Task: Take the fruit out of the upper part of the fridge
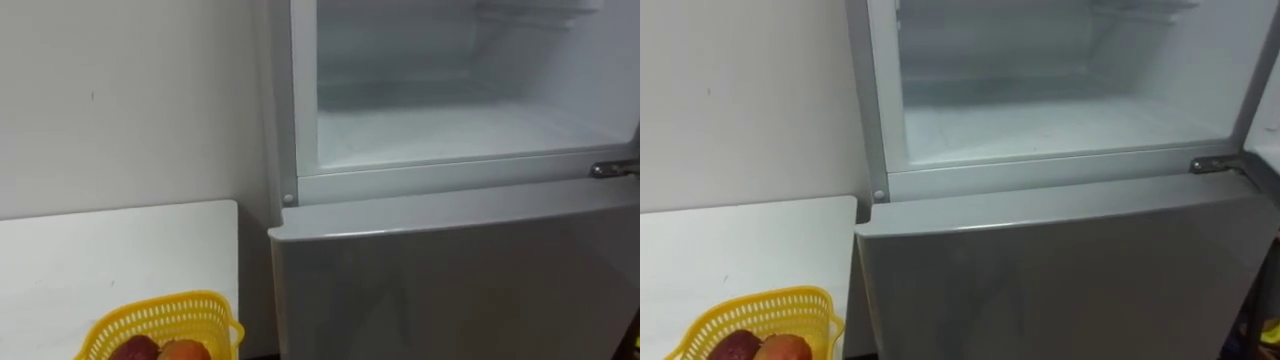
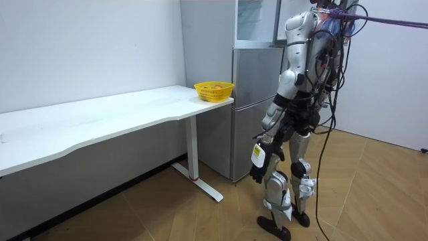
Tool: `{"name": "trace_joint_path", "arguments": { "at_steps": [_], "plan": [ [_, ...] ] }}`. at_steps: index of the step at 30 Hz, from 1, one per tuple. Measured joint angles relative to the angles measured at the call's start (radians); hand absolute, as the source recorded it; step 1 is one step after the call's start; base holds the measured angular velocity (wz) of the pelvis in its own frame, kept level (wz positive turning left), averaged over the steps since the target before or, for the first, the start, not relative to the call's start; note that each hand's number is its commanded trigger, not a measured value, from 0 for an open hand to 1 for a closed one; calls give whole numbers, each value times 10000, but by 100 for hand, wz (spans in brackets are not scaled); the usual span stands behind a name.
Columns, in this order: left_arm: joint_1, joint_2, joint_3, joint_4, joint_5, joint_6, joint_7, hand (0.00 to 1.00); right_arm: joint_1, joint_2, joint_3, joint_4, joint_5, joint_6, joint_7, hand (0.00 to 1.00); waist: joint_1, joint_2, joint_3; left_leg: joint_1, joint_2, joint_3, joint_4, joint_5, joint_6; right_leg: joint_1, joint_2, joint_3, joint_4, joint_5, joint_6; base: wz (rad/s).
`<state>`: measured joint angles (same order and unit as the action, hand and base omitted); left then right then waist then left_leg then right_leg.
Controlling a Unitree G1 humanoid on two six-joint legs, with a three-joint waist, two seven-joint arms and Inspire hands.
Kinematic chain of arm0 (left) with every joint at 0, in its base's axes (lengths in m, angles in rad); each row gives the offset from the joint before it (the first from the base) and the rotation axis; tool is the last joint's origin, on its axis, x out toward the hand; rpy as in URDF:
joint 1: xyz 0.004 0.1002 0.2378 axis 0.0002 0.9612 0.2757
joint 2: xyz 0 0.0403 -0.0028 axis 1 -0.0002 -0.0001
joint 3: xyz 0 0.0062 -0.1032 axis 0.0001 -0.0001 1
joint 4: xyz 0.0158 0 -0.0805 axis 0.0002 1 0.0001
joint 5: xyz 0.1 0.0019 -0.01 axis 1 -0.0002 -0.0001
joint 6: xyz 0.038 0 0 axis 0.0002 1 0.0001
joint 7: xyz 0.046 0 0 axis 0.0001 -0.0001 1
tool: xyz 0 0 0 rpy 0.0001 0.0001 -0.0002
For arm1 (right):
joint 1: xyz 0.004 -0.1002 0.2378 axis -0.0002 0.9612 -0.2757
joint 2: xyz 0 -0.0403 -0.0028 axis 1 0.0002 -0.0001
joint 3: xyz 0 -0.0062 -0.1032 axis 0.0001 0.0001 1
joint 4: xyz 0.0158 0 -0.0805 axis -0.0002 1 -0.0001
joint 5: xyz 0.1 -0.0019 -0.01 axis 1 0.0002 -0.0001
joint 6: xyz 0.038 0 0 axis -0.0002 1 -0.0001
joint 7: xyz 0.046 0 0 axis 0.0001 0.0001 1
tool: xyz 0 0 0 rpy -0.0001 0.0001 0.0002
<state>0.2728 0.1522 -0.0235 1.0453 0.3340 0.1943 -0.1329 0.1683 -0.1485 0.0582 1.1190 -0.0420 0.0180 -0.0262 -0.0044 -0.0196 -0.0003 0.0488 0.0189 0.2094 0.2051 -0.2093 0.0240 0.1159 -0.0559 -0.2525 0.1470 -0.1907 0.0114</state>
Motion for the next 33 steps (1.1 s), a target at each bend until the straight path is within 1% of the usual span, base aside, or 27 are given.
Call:
{"name": "trace_joint_path", "arguments": {
  "at_steps": [2, 5, 6, 7, 8, 10, 11, 12, 13, 14, 16, 17, 18, 19, 20, 21, 22, 24, 26, 27, 30, 31, 32, 33],
  "plan": [
    [-47, -4, 1, 11, 7, 35, -47, 0, -19, -3, -20, 194, 224, 45, 36, 0, 58, 28, 6, -4, 1, 3, -2, -4, -1, 4, 4, 7, -16, 0, 0, 0],
    [-195, -72, 149, 178, 28, 105, -62, 0, -175, 41, -41, 611, 1359, 68, 73, 0, 84, 77, 0, -9, 2, -50, 13, -9, -6, 135, 20, -31, -74, 3, -1, 6],
    [-201, -112, 209, 183, 29, 130, -60, 0, -211, 60, -41, 798, 1861, 116, 76, 0, 70, 105, 9, -11, -5, -97, 19, -8, -6, 157, 21, -57, -75, 3, -1, 12],
    [-202, -134, 208, 169, 29, 166, -61, 0, -217, 87, -95, 942, 2633, 251, 62, 0, 15, 131, 19, -23, -17, -186, 41, -8, -7, 197, 19, -131, -80, 2, -1, 18],
    [-201, -140, 207, 155, 29, 182, -60, 0, -259, 109, -164, 1001, 2990, 295, 63, 0, -17, 138, 23, -41, -23, -236, 74, -9, -7, 226, 14, -204, -92, -1, 0, 22],
    [-130, -201, 391, 171, 26, 193, -57, 0, -278, 205, -623, 1363, 4377, 489, 79, 0, -147, 150, 30, 0, -48, -315, 80, -14, -16, 287, 1, -265, -110, -80, 8, 16],
    [-102, -214, 453, 179, 29, 195, -62, 0, -316, 213, -800, 1423, 4736, 535, 111, 0, -189, 152, 31, 24, -56, -336, 82, -15, -17, 284, -2, -275, -109, -92, 11, 9],
    [-58, -229, 627, 173, 36, 195, -90, 0, -325, 215, -1331, 1547, 5532, 678, 221, 0, -265, 150, 31, 59, -81, -407, 81, -15, -18, 336, -10, -300, -112, -122, 14, 13],
    [-86, -229, 859, 135, 57, 201, -128, 0, -308, 211, -1853, 1747, 6510, 723, 274, 0, -362, 142, 37, 96, -104, -508, 75, -25, -31, 400, -21, -374, -126, -150, 19, 14],
    [-76, -229, 1032, 110, 63, 199, -149, 0, -296, 203, -2143, 1819, 7065, 759, 291, 0, -406, 136, 36, 113, -111, -528, 70, -25, -31, 416, -33, -413, -120, -169, 19, 13],
    [16, -212, 1606, 101, 28, 186, -153, 0, -291, 94, -3332, 2105, 9435, 943, 336, 0, -541, 136, 30, 181, -134, -544, 12, -23, -33, 429, -57, -432, -101, -230, 28, 2],
    [47, -206, 1744, 37, 27, 186, -154, 0, -267, 76, -3619, 2074, 10010, 988, 344, 0, -594, 131, 30, 189, -135, -543, 4, -23, -34, 427, -58, -431, -98, -233, 29, 0],
    [119, -190, 1945, -150, -35, 183, -146, 0, -265, 20, -4084, 1980, 11086, 1072, 348, 0, -750, 126, 31, 189, -136, -535, -7, -21, -36, 420, -58, -428, -98, -234, 27, -4],
    [220, -192, 2189, -247, -54, 180, -138, 0, -272, -29, -4526, 1862, 11919, 1068, 369, 0, -800, 119, 28, 199, -135, -494, -27, -21, -36, 416, -58, -406, -96, -235, 26, -6],
    [223, -193, 2290, -270, -46, 164, -119, 0, -298, -51, -4788, 1824, 12276, 1062, 374, 0, -846, 61, -4, 214, -136, -480, -50, -20, -36, 417, -58, -386, -91, -235, 26, -6],
    [220, -196, 2484, -274, -48, 148, -76, 0, -395, -92, -5238, 1778, 12912, 1059, 383, 0, -938, 54, -4, 229, -144, -431, -75, -18, -37, 423, -62, -383, -81, -237, 29, -4],
    [218, -189, 2616, -279, -52, 145, -41, 0, -470, -101, -5707, 1612, 13732, 1061, 383, 0, -1027, -1, -16, 248, -155, -431, -70, -18, -36, 422, -71, -379, -76, -246, 41, 0],
    [195, -183, 2801, -299, -52, 127, 10, 0, -531, -117, -6247, 1278, 14744, 1045, 355, 0, -1047, -50, -20, 301, -161, -415, -63, -18, -35, 413, -75, -323, -78, -249, 45, -8],
    [205, -171, 2857, -356, -79, 45, 94, 0, -541, -149, -6451, 718, 15308, 986, 317, 0, -1042, -107, -30, 310, -154, -291, -65, -18, -35, 377, -75, -239, -77, -249, 46, -13],
    [195, -158, 2904, -360, -85, 4, 142, 0, -626, -166, -6605, 398, 15472, 883, 286, 0, -1049, -139, -32, 305, -150, -225, -68, -18, -36, 343, -74, -192, -80, -250, 44, -11],
    [124, -129, 3043, -509, -82, -95, 215, 0, -792, -187, -7117, -547, 15509, 662, 101, 0, -1079, -247, -36, 222, -148, -202, -74, -16, -37, 237, -52, -165, -63, -252, 39, -3],
    [131, -119, 3133, -568, -80, -175, 249, 0, -819, -236, -7126, -936, 15528, 572, 21, 0, -1081, -304, -35, 207, -150, -196, -74, -16, -38, 206, -52, -153, -41, -253, 37, 0],
    [150, -116, 3188, -608, -81, -200, 280, 0, -823, -250, -7133, -1151, 15565, 555, -34, 0, -1078, -336, -31, 207, -150, -196, -75, -15, -38, 197, -51, -132, -37, -253, 36, -7],
    [225, -116, 3242, -724, -108, -213, 371, 0, -827, -247, -7130, -1716, 15633, 483, -179, 0, -1056, -398, -38, 200, -148, -176, -77, -14, -39, 162, -24, -78, -26, -251, 33, -11]
  ]
}}
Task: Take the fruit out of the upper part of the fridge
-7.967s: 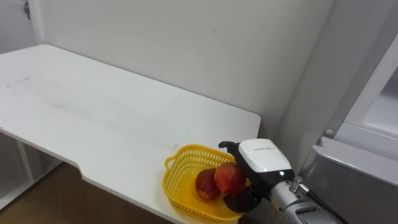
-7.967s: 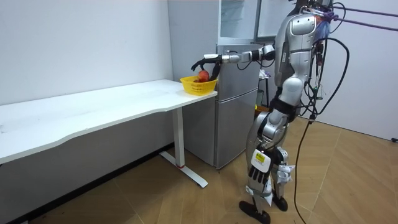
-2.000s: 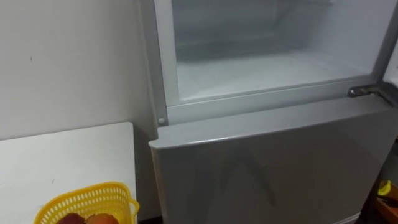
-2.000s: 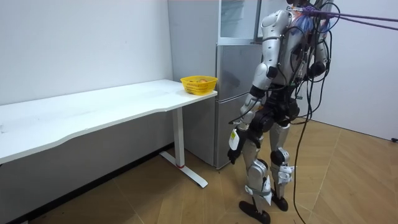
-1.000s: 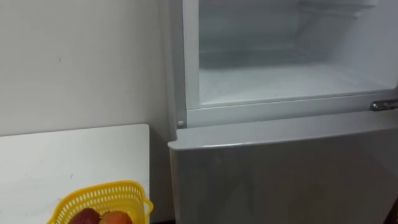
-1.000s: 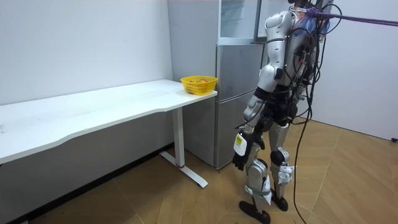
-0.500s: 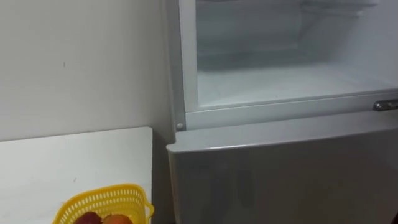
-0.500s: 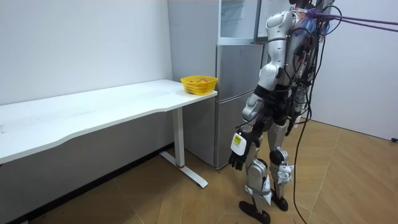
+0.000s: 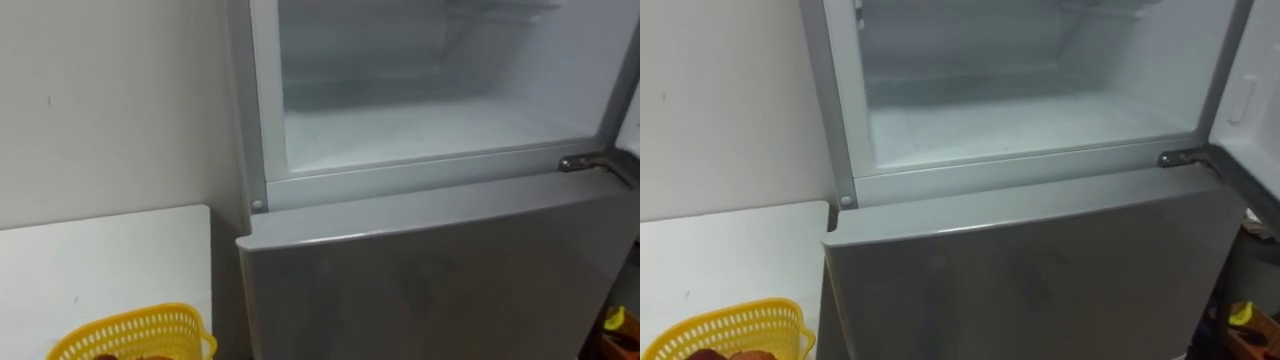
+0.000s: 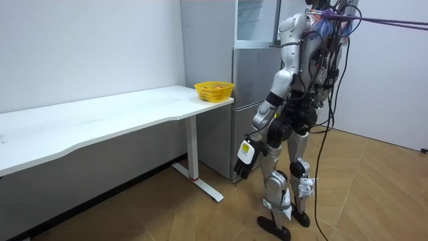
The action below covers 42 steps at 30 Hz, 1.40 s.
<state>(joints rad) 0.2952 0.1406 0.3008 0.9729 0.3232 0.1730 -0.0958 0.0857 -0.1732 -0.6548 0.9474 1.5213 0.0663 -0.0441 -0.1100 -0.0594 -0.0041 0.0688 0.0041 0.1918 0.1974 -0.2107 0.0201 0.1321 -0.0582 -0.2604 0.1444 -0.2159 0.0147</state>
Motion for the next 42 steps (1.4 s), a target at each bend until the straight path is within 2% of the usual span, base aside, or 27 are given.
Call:
{"name": "trace_joint_path", "arguments": {
  "at_steps": [2, 4, 7, 9, 12, 14, 18, 21, 28, 34, 42],
  "plan": [
    [94, 4, 15, -123, -28, -33, 53, 0, -5, -43, -15, -980, 52, -108, -145, 0, -50, -49, -5, -36, -4, -1, 10, 0, 0, -50, 44, 68, 66, 10, -8, -8],
    [107, 40, 150, -115, -43, -118, 80, 0, -243, -377, -90, -1529, 139, -263, -200, 0, -113, -107, -14, -46, -9, 1, 10, -1, 1, -45, 45, 72, 73, 16, -5, 0],
    [109, 69, 150, -115, -74, -227, 225, 0, -491, -636, -222, -1989, 139, -552, -208, 0, -171, -91, -20, -82, -5, 23, 10, -2, 0, -42, 55, 74, 76, 16, -6, 0],
    [106, 64, 121, -110, -125, -247, 220, 0, -586, -661, -359, -2324, 130, -638, -210, 0, -214, -92, -26, -105, -1, 13, 17, -3, 0, -70, 58, 68, 85, 16, -9, 0],
    [49, 5, 102, -111, -161, -264, 96, 0, -588, -673, -360, -3511, 138, -786, -229, 0, -262, 126, -57, -273, 23, -2, 43, -1, 4, -311, 36, 76, 184, 24, -17, 0],
    [42, 14, 103, -107, -156, -280, 57, 0, -587, -677, -348, -4135, 97, -888, -224, 0, -270, 199, -85, -291, 8, 4, 41, 1, 5, -345, 1, 76, 265, 23, -17, 0],
    [88, -15, 108, -75, -160, -516, 59, 0, -635, -683, -274, -5271, -9, -917, -100, 0, -213, 183, -83, -239, 17, 39, 32, 2, 5, -292, 22, 94, 257, 23, -17, 0],
    [141, -77, 108, -19, -167, -539, 67, 0, -649, -684, -220, -6404, -86, -968, -33, 0, -202, 182, -84, -214, 28, 56, 30, 1, 6, -294, -60, 74, 254, 21, -13, 0],
    [309, -119, 100, 210, -161, -632, 278, 0, -826, -695, -90, -8985, -791, -1032, 460, 0, -90, 183, -80, -201, 44, -6, 31, 2, 7, -286, -27, 69, 254, 21, -12, 0],
    [293, -101, -111, 475, -159, -705, 432, 0, -828, -703, 628, -9790, -1119, -1305, 639, 0, 99, 219, -74, -226, 75, -9, 64, 1, 5, -310, -30, 79, 290, 23, -20, 0],
    [270, -100, -168, 725, -157, -697, 441, 0, -830, -712, 1306, -10394, -1410, -1306, 1307, 0, 198, 199, -72, -317, 70, -31, 89, 0, 5, -289, 4, 62, 318, 27, -26, 0]
  ]
}}
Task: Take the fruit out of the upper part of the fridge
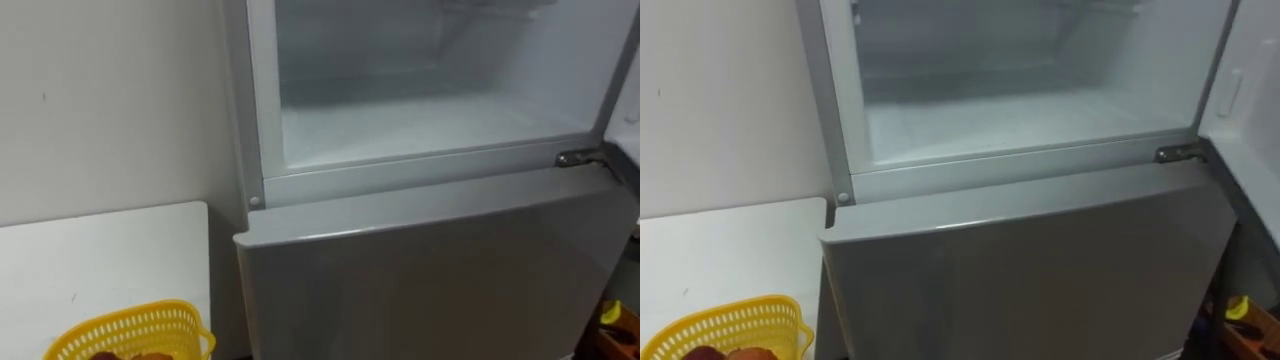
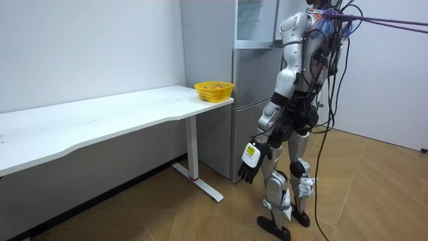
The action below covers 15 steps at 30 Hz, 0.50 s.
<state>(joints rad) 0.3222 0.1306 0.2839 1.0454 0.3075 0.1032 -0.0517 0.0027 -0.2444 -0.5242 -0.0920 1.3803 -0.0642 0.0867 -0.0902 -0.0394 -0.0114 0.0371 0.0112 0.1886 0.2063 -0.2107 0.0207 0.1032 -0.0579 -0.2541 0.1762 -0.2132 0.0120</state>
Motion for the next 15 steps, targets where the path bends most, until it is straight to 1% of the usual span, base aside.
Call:
{"name": "trace_joint_path", "arguments": {
  "at_steps": [5, 8, 10, 12, 15],
  "plan": [
    [-14, 5, -354, -12, -6, 6, 2, 0, -8, -44, 414, 0, -545, 0, 29, 0, 124, -16, -1, 7, 3, 7, 1, 1, 1, -60, -3, 36, 103, 2, -3, -3],
    [-12, 9, -428, -11, -4, 98, -25, 0, -9, -195, 600, -9, -1529, 16, 45, 0, 126, -12, -6, 10, 10, 7, -2, 1, 2, -72, -2, 37, 119, 7, -11, 0],
    [-13, 14, -503, 6, -4, 209, -91, 0, -9, -344, 703, -9, -2066, 125, 63, 0, 127, -13, -6, 28, 12, 10, -3, 2, 2, -58, 2, 38, 111, 11, -18, 0],
    [-9, 15, -530, 76, -5, 219, -204, 0, -9, -378, 740, -9, -2282, 232, 114, 0, 135, -25, -6, 85, 11, 12, -6, 3, 2, -9, 10, 40, 100, 11, -18, 0],
    [-15, 20, -537, 74, -5, 229, -355, 0, -16, -379, 954, -9, -2524, 256, 135, 0, 177, -87, -18, 90, 15, 4, -9, 7, -1, 2, 15, 25, 92, 11, -19, 0]
  ]
}}
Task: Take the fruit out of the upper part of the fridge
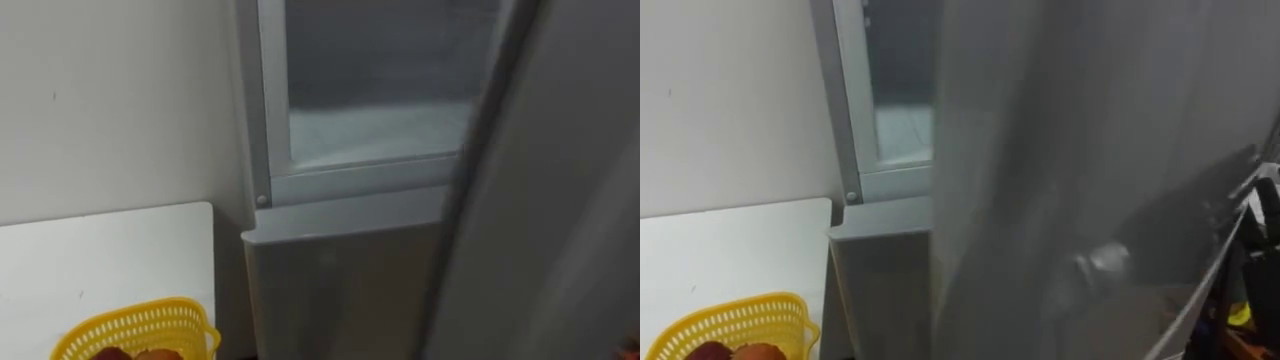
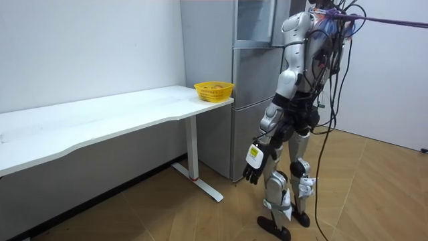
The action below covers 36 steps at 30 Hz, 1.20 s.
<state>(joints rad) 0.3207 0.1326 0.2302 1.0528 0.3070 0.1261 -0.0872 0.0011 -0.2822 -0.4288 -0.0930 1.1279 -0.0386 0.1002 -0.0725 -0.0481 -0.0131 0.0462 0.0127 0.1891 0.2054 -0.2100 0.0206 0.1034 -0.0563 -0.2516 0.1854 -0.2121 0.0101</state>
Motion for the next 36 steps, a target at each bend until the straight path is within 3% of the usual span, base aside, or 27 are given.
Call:
{"name": "trace_joint_path", "arguments": {
  "at_steps": [10, 16, 26, 36],
  "plan": [
    [-15, 185, -220, 12, -29, -4, -105, 0, -2, -87, 508, 20, -742, 90, 125, 0, 256, -292, 11, 4, 19, 9, 7, 1, -2, 13, 19, -8, 3, 11, -15, 0],
    [-25, 212, -401, 44, -24, -3, -22, 0, -4, -308, 815, 322, -1109, 52, 357, 0, 270, -300, 27, 15, 54, 0, -9, -4, -7, 84, 36, -81, 10, 38, -41, 1],
    [6, 200, -582, 3, -15, 76, -29, 0, 0, -305, 925, 497, -1509, 44, 551, 0, 350, -308, 40, -15, 83, -38, 41, 32, -64, 167, 46, -224, -168, 105, -128, 1],
    [47, 206, -679, -26, 16, 68, -115, 0, 1, -306, 909, 536, -3068, -155, 385, 0, 387, -387, 36, -84, 99, -101, 179, 32, -67, 98, 46, -304, -191, 107, -139, 2]
  ]
}}
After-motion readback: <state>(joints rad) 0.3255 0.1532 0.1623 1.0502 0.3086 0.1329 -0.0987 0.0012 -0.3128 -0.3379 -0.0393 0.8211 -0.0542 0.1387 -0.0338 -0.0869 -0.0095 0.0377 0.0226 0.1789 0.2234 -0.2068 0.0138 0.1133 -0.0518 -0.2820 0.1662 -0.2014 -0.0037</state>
